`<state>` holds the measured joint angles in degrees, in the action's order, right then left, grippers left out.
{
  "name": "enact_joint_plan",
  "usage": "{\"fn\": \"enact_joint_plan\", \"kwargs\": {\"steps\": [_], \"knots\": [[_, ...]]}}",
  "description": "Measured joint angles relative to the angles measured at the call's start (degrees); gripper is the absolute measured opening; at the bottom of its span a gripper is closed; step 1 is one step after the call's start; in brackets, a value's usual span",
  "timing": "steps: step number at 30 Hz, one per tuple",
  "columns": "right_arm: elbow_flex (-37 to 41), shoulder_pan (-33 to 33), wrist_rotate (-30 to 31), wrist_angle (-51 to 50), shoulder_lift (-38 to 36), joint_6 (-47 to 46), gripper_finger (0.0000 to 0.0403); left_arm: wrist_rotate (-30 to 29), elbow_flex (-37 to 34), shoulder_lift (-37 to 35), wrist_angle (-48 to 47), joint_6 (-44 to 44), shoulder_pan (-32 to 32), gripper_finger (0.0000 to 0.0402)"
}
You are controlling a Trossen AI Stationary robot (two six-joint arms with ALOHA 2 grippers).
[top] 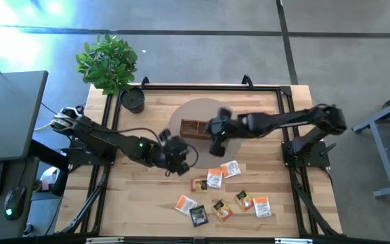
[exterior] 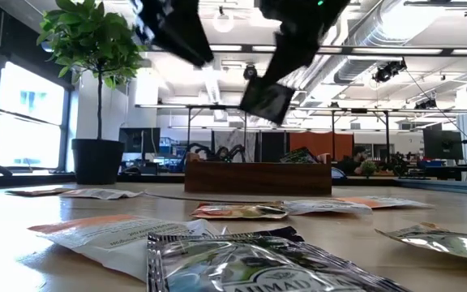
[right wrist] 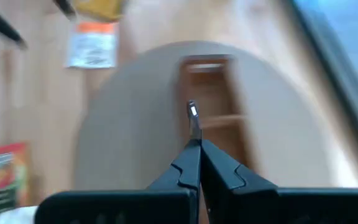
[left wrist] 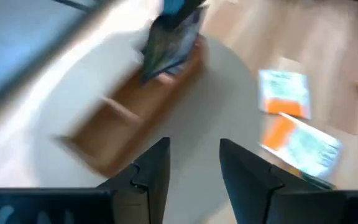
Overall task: Pick & Place Tea
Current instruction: Put the purple tea bag into the right section of the wooden organizer
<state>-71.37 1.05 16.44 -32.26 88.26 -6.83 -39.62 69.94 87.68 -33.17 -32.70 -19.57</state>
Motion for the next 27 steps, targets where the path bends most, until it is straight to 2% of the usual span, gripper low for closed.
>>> {"fn": "enact_joint_plan", "kwargs": {"steps": [3,7,9,11,14,17,22,27], "knots": [[2.1,2.9,2.3,-1.0,-4.7,-0.2,0.0001,-3.7,4.1,-0.2,-5.6,1.0,-0.2,0.0136],[12.4,6.9,-1.2,8.7,-10.6,-0.6,0.0001,-7.7,8.4,-1.4,-12.6,1.0,0.3,0.0136],[20.2,8.7,-3.6,19.1,-13.6,-0.7,0.0001,-9.2,9.1,-1.9,-17.8,1.0,0.9,0.0136],[28.2,10.2,-6.3,31.9,-15.9,-0.8,0.0001,-9.6,9.9,-2.7,-19.1,1.0,2.0,0.0136],[38.1,11.7,-12.3,50.0,-18.4,-3.3,0.0001,-8.1,10.0,-4.8,-21.4,0.9,3.7,0.0136],[45.9,12.1,-16.4,62.4,-18.8,-3.9,0.0001,-6.5,9.7,-6.4,-22.7,1.0,4.9,0.0136],[55.2,12.1,-12.3,74.4,-17.1,-9.8,0.0000,-5.9,8.8,-9.3,-25.0,1.4,6.6,0.0136],[58.1,12.4,-10.8,81.2,-13.6,-9.6,0.0000,-7.6,8.1,-10.8,-25.8,1.4,9.2,0.0136]]}}
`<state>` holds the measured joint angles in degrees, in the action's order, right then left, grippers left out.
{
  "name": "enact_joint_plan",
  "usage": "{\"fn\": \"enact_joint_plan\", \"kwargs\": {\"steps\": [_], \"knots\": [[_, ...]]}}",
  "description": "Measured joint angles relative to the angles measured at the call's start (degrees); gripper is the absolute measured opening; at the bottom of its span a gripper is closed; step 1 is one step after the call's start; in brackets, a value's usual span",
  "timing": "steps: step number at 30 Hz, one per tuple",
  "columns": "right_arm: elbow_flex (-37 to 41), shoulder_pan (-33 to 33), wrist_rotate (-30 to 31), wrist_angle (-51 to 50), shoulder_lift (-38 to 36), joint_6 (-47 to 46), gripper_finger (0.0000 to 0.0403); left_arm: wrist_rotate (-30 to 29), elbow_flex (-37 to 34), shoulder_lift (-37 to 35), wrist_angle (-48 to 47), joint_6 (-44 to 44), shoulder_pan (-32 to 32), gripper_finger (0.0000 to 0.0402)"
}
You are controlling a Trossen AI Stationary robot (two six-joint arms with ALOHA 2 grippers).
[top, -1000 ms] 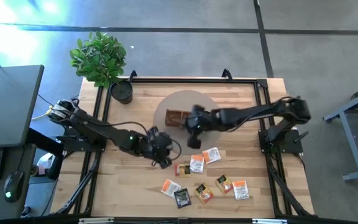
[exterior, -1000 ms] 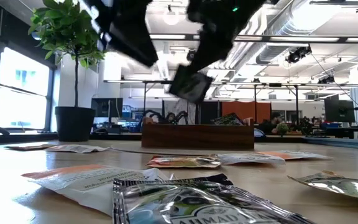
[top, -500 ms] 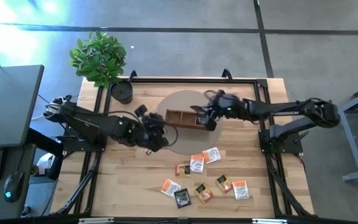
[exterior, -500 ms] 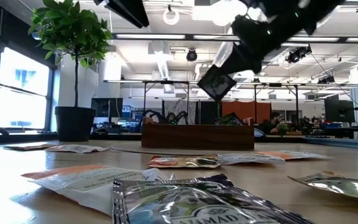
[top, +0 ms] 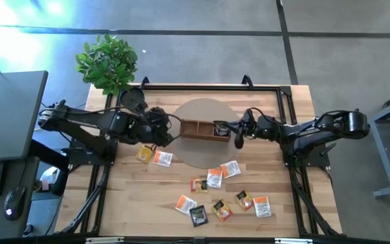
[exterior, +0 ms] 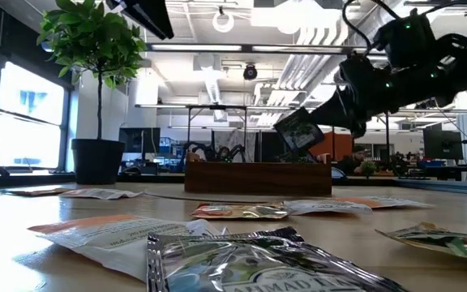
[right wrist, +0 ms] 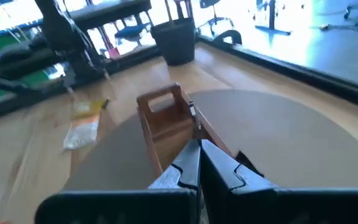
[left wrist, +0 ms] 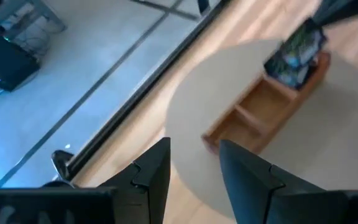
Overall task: Pick & Place Tea
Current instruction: Put the purple tea bag into the right section of the wooden organizer
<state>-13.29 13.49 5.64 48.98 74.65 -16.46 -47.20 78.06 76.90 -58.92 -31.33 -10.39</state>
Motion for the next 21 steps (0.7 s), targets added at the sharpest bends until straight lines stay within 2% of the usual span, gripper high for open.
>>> {"fn": "enact_joint_plan", "kwargs": {"steps": [10,15,21], "knots": [[-3.9,2.5,0.3,-0.3,9.8,-1.2,0.0001,0.2,-0.2,0.1,-0.9,0.0,2.2,0.0136],[-4.6,3.6,0.3,-0.3,10.5,-1.1,0.0014,0.1,-0.1,0.1,-1.1,-0.6,2.1,0.0136],[-4.6,3.9,-0.1,-3.1,10.4,0.3,0.0049,0.0,-0.1,0.1,-1.3,-0.6,2.2,0.0136]]}}
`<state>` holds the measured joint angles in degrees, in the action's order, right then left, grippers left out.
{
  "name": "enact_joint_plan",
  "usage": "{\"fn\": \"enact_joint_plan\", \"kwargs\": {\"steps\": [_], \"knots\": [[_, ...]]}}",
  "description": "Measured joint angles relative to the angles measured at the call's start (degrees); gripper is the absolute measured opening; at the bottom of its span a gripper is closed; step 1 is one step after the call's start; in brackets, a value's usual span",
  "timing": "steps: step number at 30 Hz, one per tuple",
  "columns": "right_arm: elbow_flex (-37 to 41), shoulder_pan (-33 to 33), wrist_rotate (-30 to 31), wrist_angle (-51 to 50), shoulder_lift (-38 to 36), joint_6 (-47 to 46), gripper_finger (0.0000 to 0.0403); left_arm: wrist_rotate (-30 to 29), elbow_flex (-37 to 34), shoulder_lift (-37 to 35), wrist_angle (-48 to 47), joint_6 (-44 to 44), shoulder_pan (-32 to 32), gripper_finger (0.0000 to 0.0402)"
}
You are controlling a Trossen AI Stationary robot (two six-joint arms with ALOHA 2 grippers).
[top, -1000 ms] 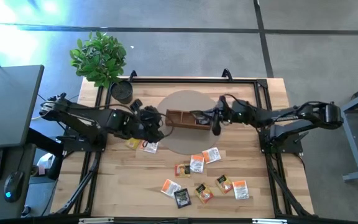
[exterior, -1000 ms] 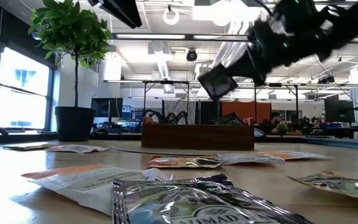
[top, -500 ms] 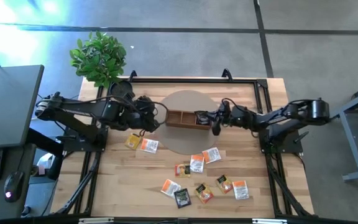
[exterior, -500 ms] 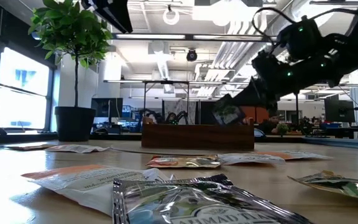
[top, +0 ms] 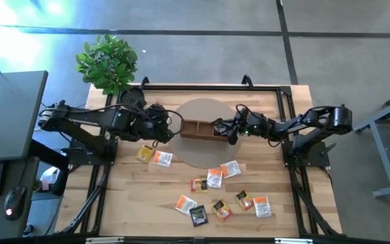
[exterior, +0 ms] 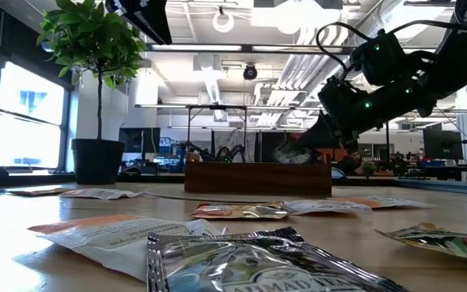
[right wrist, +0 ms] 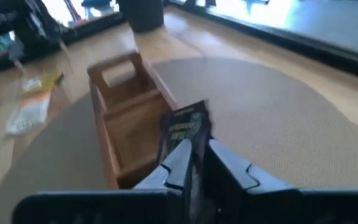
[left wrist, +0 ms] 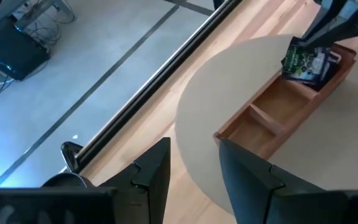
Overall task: Pick & Place Tea
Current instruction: Put the purple tea bag into the right section of the wooden organizer
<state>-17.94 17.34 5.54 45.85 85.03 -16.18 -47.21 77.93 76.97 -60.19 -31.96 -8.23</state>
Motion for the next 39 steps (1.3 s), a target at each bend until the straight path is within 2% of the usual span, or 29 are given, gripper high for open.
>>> {"fn": "enact_joint_plan", "kwargs": {"steps": [10,17,21,24,26,32,34,36,39], "knots": [[0.0,0.0,-3.0,-1.9,-1.6,2.0,0.0126,-0.3,0.0,0.0,0.0,0.0,0.0,0.0136],[0.0,-0.3,-2.7,-14.4,-11.6,4.5,0.0166,0.2,0.0,0.0,-0.5,0.0,0.0,0.0136],[0.0,-0.3,-1.2,-15.3,-18.0,8.2,0.0171,0.1,0.0,0.0,-0.6,0.1,0.0,0.0136],[0.0,-1.3,-1.5,-11.4,-20.0,11.6,0.0158,0.1,0.0,0.0,-0.5,0.1,0.0,0.0136],[-0.5,-2.0,-2.0,-11.8,-19.7,12.6,0.0135,0.1,0.0,0.0,-0.4,0.1,0.0,0.0136],[-6.2,-4.8,-4.6,-24.6,-13.5,13.2,0.0018,0.0,0.0,0.0,0.7,0.0,0.0,0.0136],[-8.8,-6.0,-5.5,-26.8,-11.1,14.4,0.0011,0.0,0.0,0.0,1.0,-0.1,0.0,0.0136],[-12.1,-7.0,-2.8,-30.8,-9.0,15.5,0.0018,0.1,0.0,0.0,1.5,-0.4,0.0,0.0136],[-17.7,-7.6,4.3,-41.0,-5.3,17.6,0.0005,0.4,0.0,0.0,1.7,-0.4,0.0,0.0136]]}}
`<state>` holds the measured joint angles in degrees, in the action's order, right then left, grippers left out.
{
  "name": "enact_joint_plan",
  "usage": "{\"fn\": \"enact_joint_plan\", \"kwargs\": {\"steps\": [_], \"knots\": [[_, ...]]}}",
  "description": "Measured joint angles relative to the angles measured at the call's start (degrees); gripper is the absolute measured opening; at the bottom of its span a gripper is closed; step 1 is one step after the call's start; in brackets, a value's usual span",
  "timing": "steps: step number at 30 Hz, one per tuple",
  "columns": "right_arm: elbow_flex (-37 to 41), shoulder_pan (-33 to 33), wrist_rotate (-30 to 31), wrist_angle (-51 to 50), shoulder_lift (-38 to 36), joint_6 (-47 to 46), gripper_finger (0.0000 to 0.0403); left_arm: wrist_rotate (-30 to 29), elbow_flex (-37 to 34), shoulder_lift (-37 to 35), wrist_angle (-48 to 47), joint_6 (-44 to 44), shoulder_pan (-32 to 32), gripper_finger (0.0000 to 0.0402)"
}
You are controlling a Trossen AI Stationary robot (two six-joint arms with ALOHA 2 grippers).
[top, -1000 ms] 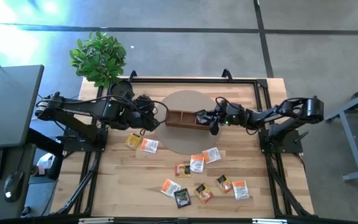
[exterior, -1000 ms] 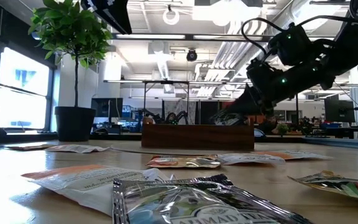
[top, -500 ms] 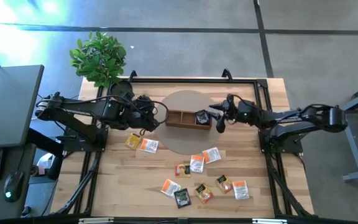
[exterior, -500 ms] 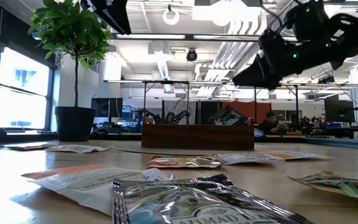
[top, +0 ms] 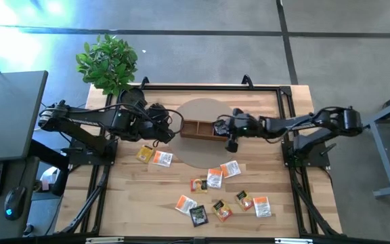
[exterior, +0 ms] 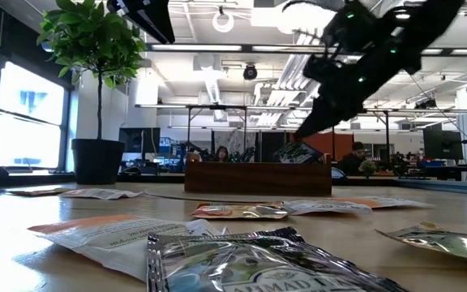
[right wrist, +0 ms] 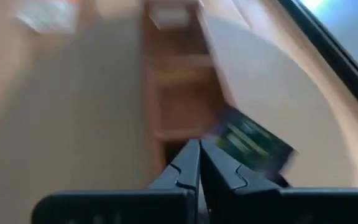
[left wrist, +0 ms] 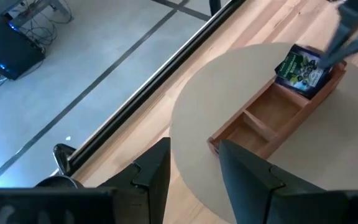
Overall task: Pick & Place Tea
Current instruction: Put the purple tea bag into the right section of the wooden organizer
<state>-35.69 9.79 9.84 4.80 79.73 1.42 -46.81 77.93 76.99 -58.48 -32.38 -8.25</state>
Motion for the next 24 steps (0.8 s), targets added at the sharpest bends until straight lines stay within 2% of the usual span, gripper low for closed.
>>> {"fn": "enact_joint_plan", "kwargs": {"steps": [4,9,12,19,24], "knots": [[-7.6,0.0,1.9,-12.0,6.2,0.1,0.0005,0.0,0.0,0.0,0.0,0.0,0.0,0.0136],[-14.3,0.0,3.7,-21.8,13.7,-0.6,0.0003,0.1,0.0,0.0,-0.2,0.1,0.0,0.0136],[-17.8,-0.1,2.6,-27.7,16.5,-1.5,0.0002,0.2,0.0,0.0,-0.2,0.5,0.0,0.0136],[-24.4,-1.1,5.3,-34.6,16.5,-0.7,0.0002,-0.3,0.0,0.0,-1.8,0.6,0.0,0.0136],[-28.3,-1.2,1.5,-40.8,13.5,-0.8,0.0001,0.2,0.0,0.0,-1.9,0.6,0.0,0.0136]]}}
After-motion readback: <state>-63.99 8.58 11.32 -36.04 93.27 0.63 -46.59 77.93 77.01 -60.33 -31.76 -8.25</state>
